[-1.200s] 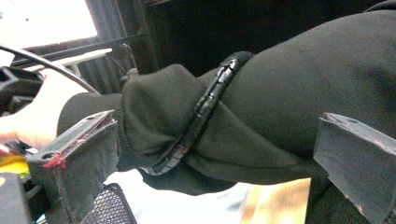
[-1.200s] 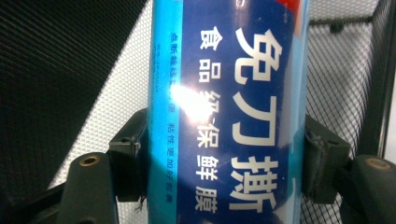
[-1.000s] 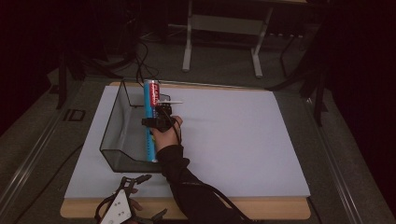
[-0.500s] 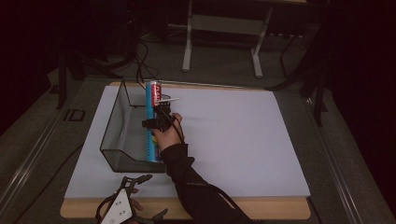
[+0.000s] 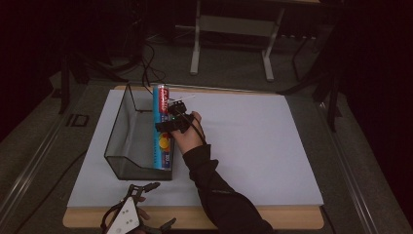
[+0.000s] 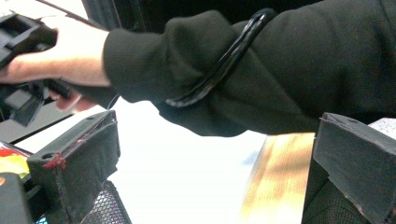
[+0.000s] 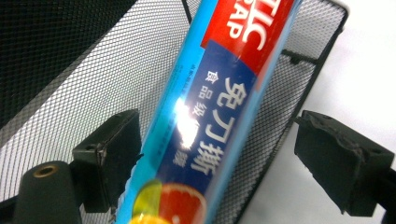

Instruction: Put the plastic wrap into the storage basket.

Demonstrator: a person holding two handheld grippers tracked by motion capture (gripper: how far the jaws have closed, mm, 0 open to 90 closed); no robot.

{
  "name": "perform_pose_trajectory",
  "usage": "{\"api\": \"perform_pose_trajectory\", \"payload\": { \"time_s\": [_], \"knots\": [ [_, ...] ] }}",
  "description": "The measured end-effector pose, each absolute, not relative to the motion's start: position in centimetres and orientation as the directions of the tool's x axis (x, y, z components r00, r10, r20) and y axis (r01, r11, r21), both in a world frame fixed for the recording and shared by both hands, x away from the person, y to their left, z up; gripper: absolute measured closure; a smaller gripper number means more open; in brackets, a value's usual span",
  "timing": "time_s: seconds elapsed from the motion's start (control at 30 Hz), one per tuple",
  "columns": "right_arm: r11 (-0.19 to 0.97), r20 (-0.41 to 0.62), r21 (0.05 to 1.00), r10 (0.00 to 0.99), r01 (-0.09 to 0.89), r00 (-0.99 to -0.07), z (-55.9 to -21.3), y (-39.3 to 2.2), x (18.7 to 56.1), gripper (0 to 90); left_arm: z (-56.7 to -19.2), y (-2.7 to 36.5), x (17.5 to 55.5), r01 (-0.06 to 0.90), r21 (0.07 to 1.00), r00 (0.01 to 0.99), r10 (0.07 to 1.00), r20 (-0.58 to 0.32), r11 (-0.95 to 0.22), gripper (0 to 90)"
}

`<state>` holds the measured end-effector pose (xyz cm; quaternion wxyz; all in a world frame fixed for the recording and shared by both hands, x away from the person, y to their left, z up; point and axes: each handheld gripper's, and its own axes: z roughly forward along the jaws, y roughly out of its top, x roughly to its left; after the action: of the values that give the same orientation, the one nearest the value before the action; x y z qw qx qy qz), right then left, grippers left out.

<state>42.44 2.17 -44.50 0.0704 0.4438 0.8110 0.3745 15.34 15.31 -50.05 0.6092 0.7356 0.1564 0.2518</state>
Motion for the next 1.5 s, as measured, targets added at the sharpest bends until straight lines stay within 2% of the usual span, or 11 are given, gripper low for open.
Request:
{"api": "perform_pose_trajectory", "payload": {
  "time_s": [0.33,0.57,1.17,1.5],
  "knots": [
    [0.378,0.207,0.688,0.716,0.62,-0.666,-41.7,-1.5,41.1,13.3,-50.2,15.1,15.4,-0.07,0.973,0.827,0.532,0.179,-0.219,1.1],
    [0.369,0.182,0.715,0.722,0.594,-0.667,-40.2,-5.1,40.1,13.3,-50.3,15.1,15.4,-0.068,0.972,0.827,0.532,0.18,-0.224,1.1],
    [0.378,0.1,0.749,0.747,0.544,-0.657,-40.4,-13.2,37.2,13.6,-50.4,14.9,15.5,-0.062,0.971,0.826,0.534,0.181,-0.232,1.1],
    [0.371,0.096,0.75,0.757,0.547,-0.646,-41.7,-17.2,35.7,13.2,-50.4,14.7,15.5,-0.061,0.969,0.826,0.534,0.183,-0.238,1.1]
  ]
}}
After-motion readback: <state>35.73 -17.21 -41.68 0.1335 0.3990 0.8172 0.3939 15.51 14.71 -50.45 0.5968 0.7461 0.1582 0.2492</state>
